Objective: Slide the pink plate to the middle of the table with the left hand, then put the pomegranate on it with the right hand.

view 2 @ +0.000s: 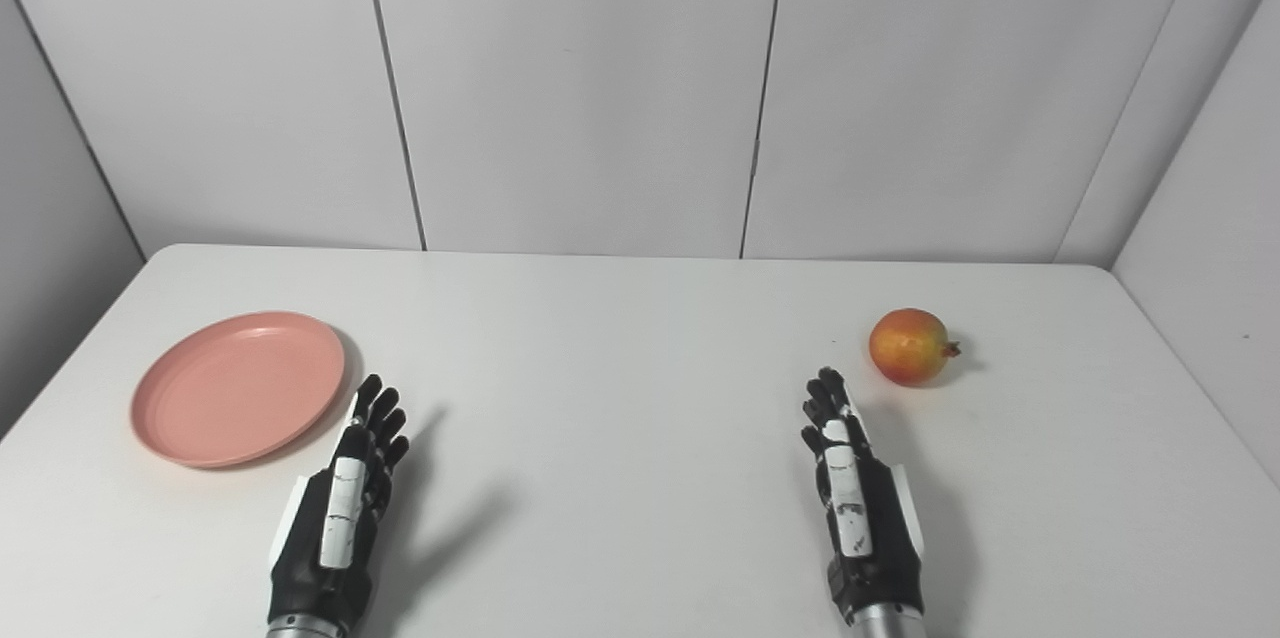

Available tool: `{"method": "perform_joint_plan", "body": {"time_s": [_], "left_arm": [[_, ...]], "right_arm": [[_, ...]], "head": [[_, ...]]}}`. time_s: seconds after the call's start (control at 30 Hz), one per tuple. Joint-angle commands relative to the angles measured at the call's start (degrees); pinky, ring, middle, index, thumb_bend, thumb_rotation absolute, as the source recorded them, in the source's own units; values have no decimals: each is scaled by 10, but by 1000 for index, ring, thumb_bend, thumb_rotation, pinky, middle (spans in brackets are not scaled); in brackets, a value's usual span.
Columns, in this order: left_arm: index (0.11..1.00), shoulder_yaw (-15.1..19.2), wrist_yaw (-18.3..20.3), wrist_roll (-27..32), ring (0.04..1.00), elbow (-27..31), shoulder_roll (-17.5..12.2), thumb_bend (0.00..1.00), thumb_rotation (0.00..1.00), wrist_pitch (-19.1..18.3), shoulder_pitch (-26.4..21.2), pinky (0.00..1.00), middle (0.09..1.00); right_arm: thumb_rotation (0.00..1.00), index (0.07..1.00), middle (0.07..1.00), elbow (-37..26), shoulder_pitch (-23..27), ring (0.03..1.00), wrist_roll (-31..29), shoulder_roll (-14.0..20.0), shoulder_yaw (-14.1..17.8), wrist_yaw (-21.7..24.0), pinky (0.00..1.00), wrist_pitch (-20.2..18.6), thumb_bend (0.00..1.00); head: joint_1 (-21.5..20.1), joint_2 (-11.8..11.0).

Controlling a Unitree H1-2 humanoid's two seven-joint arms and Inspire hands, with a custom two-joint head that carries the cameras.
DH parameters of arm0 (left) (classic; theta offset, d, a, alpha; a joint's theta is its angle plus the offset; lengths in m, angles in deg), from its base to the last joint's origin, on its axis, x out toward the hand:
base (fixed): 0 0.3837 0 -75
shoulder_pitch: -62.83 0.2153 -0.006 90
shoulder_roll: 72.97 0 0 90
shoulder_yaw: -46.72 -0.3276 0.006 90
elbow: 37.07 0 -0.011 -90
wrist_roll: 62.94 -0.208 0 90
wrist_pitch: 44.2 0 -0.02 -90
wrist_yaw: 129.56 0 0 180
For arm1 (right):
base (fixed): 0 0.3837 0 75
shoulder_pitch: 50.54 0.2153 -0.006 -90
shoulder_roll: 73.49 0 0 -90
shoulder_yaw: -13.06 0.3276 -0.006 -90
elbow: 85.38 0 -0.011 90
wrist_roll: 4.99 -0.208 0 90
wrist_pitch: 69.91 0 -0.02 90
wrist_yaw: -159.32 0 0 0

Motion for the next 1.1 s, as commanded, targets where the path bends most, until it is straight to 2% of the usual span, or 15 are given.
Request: {"method": "perform_joint_plan", "body": {"time_s": [0.0,0.13,0.33,0.47,0.7,0.9,1.07], "left_arm": [[1000,0,5,7,1000,7,-17,849,942,13,8,1000,1000],[1000,-2,5,5,1000,1,-17,844,943,22,8,1000,1000],[1000,-14,1,-12,1000,-2,-10,834,977,33,13,1000,1000],[1000,-25,-9,-28,1000,-19,1,824,986,50,14,1000,1000],[1000,-36,-28,-48,1000,-39,13,811,995,69,13,1000,1000],[1000,-46,-44,-56,1000,-57,21,811,983,82,10,1000,1000],[1000,-52,-52,-58,1000,-66,24,796,981,90,9,1000,1000]], "right_arm": [[957,951,952,-5,11,965,-3,2,1,7,981,8,796],[959,953,953,-3,11,964,-6,4,2,9,984,11,797],[967,962,958,-2,2,972,-18,15,7,17,998,16,803],[966,958,955,13,-1,971,-35,24,17,29,1000,30,790],[975,964,966,44,1,978,-48,37,26,44,1000,56,786],[979,977,978,59,3,991,-62,46,32,60,1000,63,792],[975,982,981,69,4,993,-66,48,36,64,1000,67,790]], "head": [[1,-1],[8,-7],[48,-26],[83,-55],[101,-75],[125,-90],[125,-98]]}}
